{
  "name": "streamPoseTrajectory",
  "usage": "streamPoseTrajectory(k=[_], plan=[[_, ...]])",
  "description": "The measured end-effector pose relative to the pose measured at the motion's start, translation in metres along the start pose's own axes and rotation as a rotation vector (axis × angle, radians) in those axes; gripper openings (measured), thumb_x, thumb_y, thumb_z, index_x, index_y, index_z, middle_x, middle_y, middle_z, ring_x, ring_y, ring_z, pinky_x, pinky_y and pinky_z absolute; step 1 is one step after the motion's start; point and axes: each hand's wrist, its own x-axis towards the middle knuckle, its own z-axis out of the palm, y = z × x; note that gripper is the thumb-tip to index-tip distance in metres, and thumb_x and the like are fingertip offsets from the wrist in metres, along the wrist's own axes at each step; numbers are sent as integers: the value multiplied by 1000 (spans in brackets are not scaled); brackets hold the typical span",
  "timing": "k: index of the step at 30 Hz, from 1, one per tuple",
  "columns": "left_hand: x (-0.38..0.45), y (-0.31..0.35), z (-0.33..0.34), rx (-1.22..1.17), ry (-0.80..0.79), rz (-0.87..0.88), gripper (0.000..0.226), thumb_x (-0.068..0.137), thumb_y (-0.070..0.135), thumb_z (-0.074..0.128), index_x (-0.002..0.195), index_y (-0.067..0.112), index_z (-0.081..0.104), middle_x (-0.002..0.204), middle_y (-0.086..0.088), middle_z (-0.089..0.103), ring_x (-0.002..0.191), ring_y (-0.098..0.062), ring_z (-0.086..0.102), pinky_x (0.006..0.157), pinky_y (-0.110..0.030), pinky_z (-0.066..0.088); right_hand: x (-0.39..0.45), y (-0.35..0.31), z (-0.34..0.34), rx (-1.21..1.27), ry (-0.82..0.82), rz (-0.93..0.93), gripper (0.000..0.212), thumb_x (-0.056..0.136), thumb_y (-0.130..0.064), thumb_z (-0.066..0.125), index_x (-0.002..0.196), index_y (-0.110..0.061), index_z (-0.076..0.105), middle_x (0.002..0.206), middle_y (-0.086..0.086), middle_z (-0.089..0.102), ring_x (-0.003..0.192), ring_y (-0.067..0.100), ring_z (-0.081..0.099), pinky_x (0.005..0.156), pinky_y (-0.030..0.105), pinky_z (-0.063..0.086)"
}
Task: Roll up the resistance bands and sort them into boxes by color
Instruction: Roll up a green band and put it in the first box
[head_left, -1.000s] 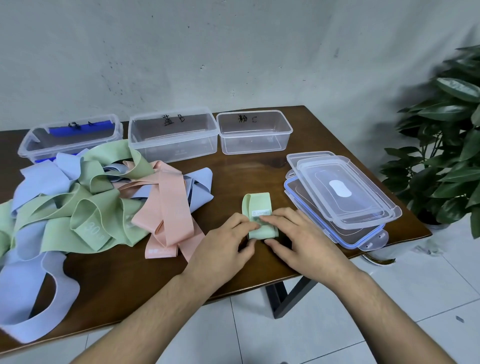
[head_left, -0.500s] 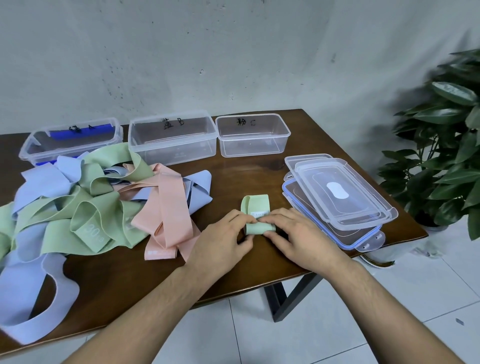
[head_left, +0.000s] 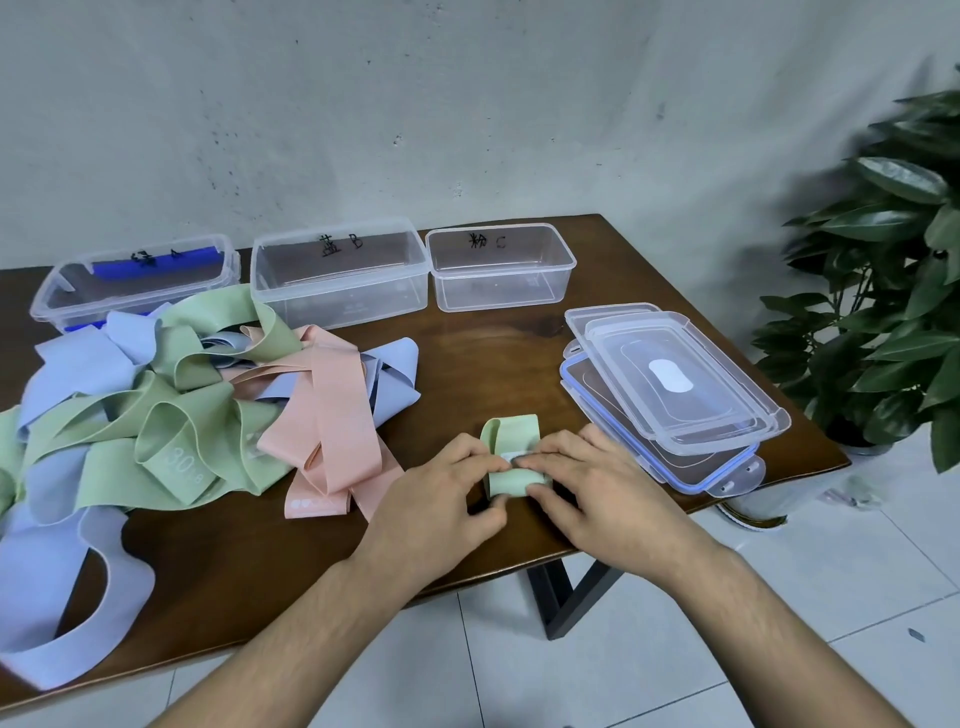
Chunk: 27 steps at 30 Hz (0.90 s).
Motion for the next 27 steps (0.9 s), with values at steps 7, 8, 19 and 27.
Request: streamPoseTrajectory(k=[7,8,19,27], plan=[[5,-1,-2,-18,-39,-35,37,93,44,57,128,32,60,117,22,45,72,-3,52,65,-14,39,-2,-1,0,47,32,15,31,92,-37,66,123,-35,61,118,-24,53,102,3,43,89,16,35],[4,-1,-2,-27,-27,-32,36,93,44,58,127,32,59,118,23,45,71,-3,53,64,-13,39,-1,-1,1,64,35,20,30,93,-35,66,122,-34,62,117,-24,53,101,3,45,89,16,35],[5,-3,1,-34,27,19,28,92,34,64,119,31,61,119,20,48,72,9,51,59,-7,36,14,6,0,66,-30,23,33,98,-40,56,130,-34,60,121,-23,53,106,3,43,97,25,41],[14,-4,-2,-33,0,-29,34,95,41,56,127,32,59,119,24,45,72,4,54,62,-6,38,15,5,1,79,18,20,30,92,-35,67,121,-33,60,118,-22,50,105,4,45,92,19,38]])
